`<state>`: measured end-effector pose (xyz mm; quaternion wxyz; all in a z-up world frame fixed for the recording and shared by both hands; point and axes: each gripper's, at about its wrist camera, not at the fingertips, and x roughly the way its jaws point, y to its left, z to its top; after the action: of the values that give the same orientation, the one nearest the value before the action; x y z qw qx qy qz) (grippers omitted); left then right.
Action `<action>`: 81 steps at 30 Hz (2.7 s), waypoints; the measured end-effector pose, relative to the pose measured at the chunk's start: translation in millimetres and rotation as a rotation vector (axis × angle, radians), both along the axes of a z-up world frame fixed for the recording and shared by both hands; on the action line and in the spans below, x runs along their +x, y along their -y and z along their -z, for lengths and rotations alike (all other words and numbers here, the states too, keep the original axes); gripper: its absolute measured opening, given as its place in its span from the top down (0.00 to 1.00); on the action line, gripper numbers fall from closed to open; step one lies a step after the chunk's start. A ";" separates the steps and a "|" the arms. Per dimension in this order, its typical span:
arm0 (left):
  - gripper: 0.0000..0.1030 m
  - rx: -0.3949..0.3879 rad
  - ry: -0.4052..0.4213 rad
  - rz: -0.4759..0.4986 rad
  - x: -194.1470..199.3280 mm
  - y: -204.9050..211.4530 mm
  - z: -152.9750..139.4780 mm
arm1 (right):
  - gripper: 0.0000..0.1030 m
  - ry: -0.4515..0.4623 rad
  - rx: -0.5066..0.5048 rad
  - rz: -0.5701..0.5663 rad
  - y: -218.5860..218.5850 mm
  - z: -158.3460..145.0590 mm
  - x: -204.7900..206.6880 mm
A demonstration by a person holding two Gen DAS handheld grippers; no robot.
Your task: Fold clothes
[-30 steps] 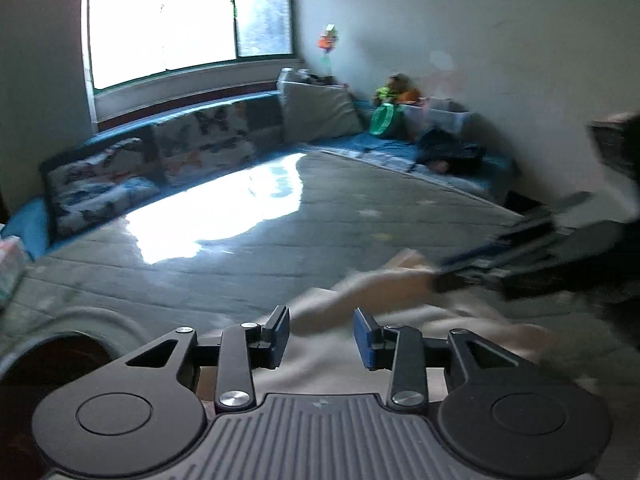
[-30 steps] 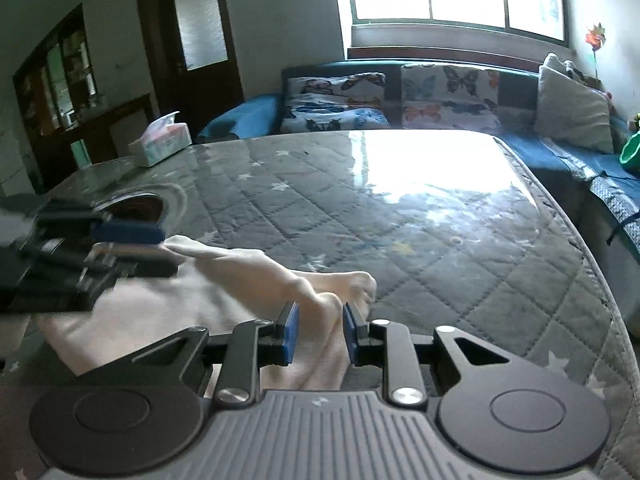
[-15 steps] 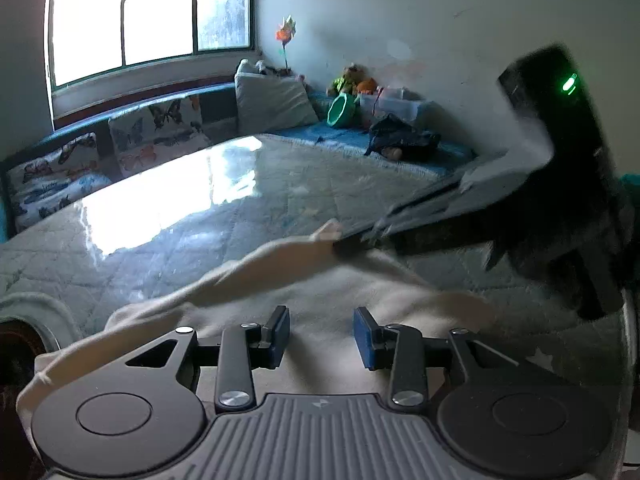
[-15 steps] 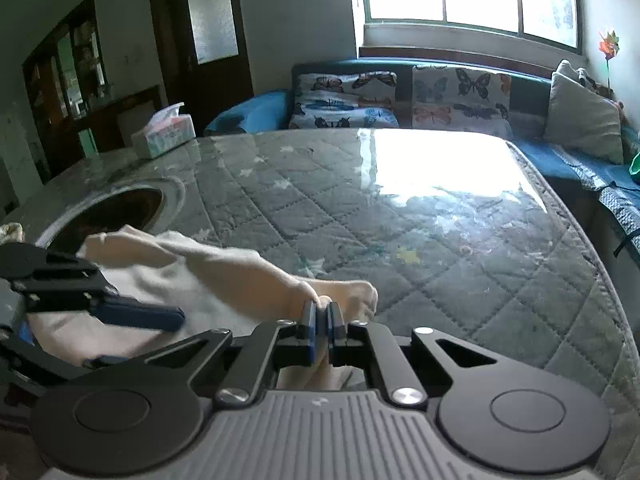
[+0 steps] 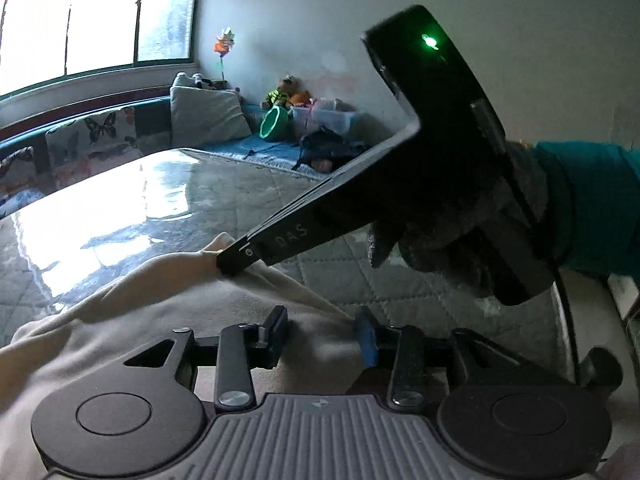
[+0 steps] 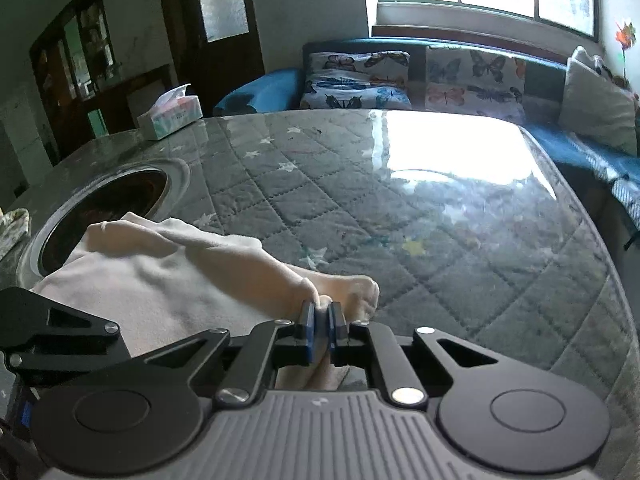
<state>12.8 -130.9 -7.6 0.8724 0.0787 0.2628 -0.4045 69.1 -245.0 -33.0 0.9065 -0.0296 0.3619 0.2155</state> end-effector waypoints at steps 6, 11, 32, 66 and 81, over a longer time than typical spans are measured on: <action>0.55 0.002 0.012 -0.051 -6.7 -13.3 -5.9 | 0.94 0.075 -0.035 -0.008 -16.5 -14.4 -4.3; 0.53 -0.002 -0.007 -0.092 -9.4 -23.0 -4.3 | 0.92 0.125 -0.061 -0.010 -29.2 -23.7 -7.4; 0.47 -0.017 0.023 -0.573 -55.7 -137.9 -24.9 | 0.87 0.065 -0.011 -0.277 -97.3 -27.2 15.4; 0.58 -0.128 -0.131 -0.583 -65.9 -186.4 -1.9 | 0.96 0.113 -0.081 -0.638 -225.3 -27.5 26.4; 0.90 -0.074 -0.159 -0.536 -63.0 -199.9 -6.8 | 0.96 0.049 -0.032 -0.533 -233.5 10.8 44.5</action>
<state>-50.2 69.0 -0.7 0.9272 -0.0576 0.3269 -0.1734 113.5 -11.6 -43.8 0.8257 -0.1434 0.3228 0.4398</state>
